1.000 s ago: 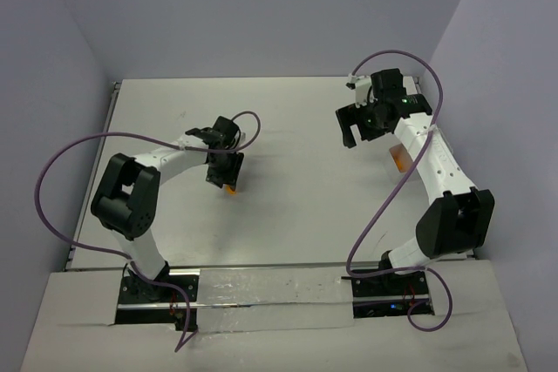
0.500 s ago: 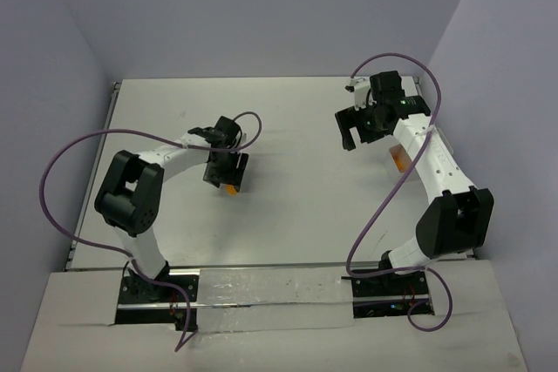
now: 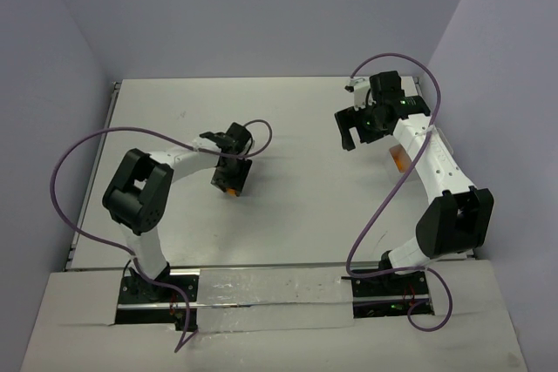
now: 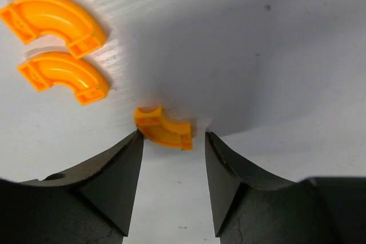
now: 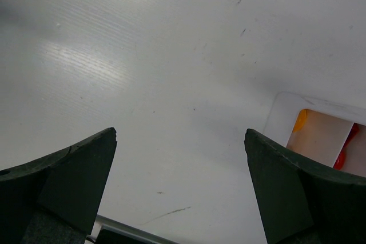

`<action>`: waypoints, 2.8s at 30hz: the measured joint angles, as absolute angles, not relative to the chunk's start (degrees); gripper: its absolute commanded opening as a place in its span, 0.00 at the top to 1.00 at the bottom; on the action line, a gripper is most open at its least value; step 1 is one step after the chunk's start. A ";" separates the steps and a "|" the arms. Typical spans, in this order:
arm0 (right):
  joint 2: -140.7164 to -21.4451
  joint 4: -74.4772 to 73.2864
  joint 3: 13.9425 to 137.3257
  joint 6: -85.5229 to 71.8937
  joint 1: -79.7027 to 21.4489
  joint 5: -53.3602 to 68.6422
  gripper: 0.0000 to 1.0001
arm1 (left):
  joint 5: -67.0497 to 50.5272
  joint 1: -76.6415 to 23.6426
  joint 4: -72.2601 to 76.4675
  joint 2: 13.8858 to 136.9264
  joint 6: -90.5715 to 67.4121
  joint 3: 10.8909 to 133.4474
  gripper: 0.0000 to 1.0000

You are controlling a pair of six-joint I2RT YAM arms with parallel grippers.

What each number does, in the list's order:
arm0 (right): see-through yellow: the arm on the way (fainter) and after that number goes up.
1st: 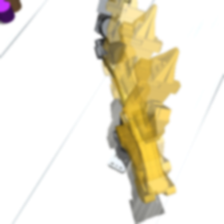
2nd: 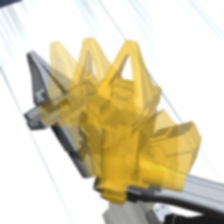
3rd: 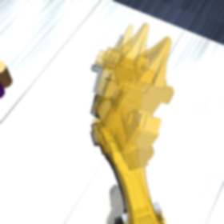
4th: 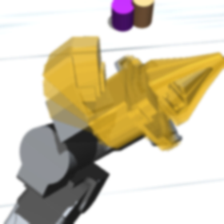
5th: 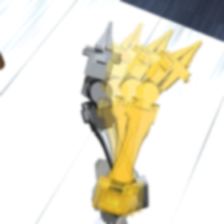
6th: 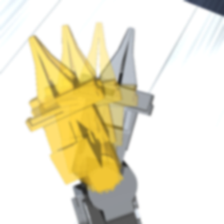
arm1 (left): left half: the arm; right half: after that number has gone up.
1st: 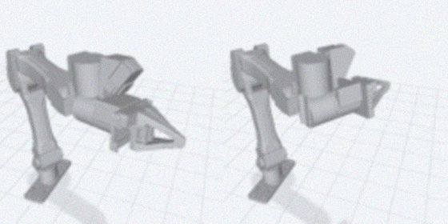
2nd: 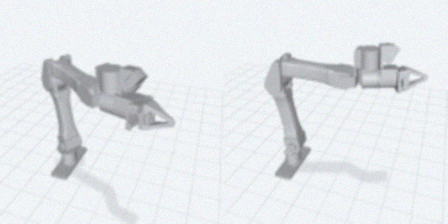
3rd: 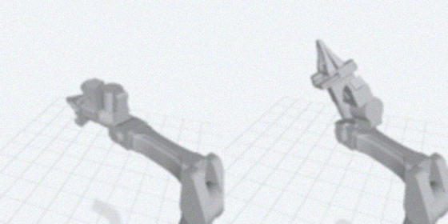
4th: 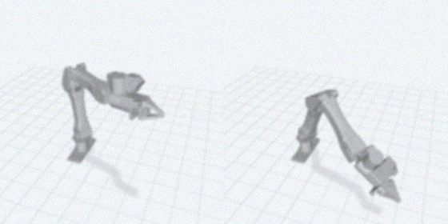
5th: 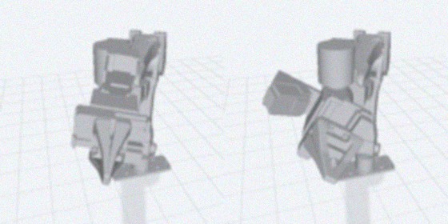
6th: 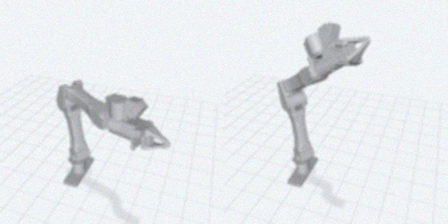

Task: Sort the legos into containers by color

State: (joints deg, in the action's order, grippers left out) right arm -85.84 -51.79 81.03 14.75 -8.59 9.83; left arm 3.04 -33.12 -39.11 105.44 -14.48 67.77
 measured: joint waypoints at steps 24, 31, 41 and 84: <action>-85.84 -51.62 80.95 14.57 -8.87 10.26 0.00 | 5.10 -36.39 -38.35 107.92 -13.57 70.76 0.65; -85.84 -51.52 80.95 14.38 -8.90 10.82 0.00 | 5.10 -36.40 -38.22 107.92 -13.00 70.77 0.80; -85.84 -51.48 80.95 13.71 -10.25 15.56 0.00 | 4.21 -36.40 -40.71 107.75 -13.60 75.92 0.94; -88.82 -26.20 80.68 -11.37 -26.22 29.65 0.55 | -18.05 -34.29 -32.21 99.72 -41.60 93.36 1.00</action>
